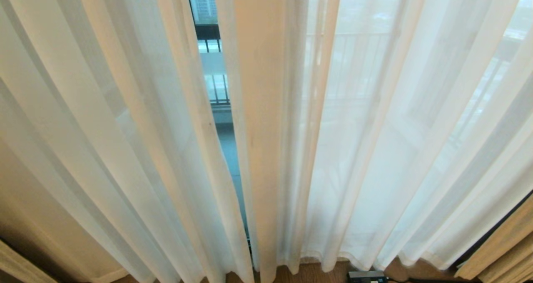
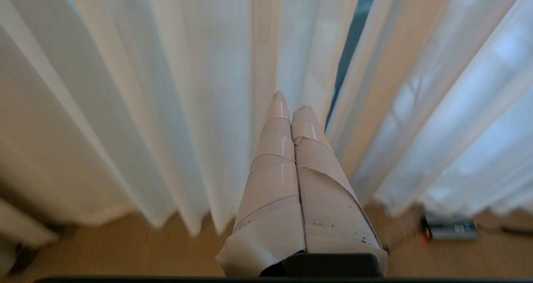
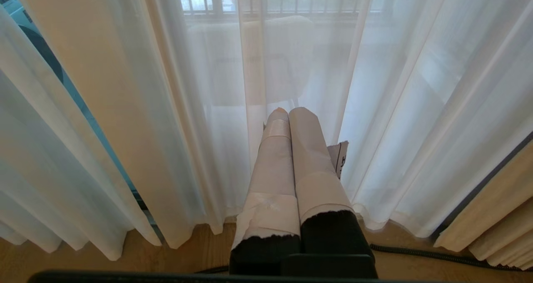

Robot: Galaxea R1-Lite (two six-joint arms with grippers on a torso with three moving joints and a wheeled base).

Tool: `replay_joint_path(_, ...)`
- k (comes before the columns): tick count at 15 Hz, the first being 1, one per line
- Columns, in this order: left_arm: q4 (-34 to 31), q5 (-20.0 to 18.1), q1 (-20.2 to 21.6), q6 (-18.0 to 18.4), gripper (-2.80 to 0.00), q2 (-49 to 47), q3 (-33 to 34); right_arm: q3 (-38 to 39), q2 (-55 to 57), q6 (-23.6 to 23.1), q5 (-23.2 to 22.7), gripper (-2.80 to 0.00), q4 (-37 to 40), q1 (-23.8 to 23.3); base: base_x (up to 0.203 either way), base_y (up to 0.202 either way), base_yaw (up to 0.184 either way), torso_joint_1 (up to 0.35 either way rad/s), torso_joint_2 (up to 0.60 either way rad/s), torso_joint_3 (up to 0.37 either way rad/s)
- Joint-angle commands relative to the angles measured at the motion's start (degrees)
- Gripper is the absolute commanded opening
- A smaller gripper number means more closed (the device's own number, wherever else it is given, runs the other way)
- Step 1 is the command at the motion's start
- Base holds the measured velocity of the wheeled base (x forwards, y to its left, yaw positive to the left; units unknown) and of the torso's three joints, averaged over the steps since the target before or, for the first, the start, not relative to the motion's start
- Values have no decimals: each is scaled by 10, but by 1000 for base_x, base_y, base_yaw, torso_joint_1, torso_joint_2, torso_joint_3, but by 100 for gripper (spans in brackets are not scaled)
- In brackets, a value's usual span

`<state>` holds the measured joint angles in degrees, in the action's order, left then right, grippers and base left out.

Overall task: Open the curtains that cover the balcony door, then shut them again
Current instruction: Pull the outer curtains open on both sides

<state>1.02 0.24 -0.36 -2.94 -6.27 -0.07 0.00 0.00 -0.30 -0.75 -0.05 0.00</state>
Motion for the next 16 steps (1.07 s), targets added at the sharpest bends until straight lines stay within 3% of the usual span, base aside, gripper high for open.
replay_joint_path(1,-1,0,4,1,-280,63,1,0,0,0,0,-280,0,0,0,0,0,0,0,0)
replay_joint_path(16,-1,0,5,0,-280,63,0,0,0,0,0,-280,0,0,0,0,0,0,0,0)
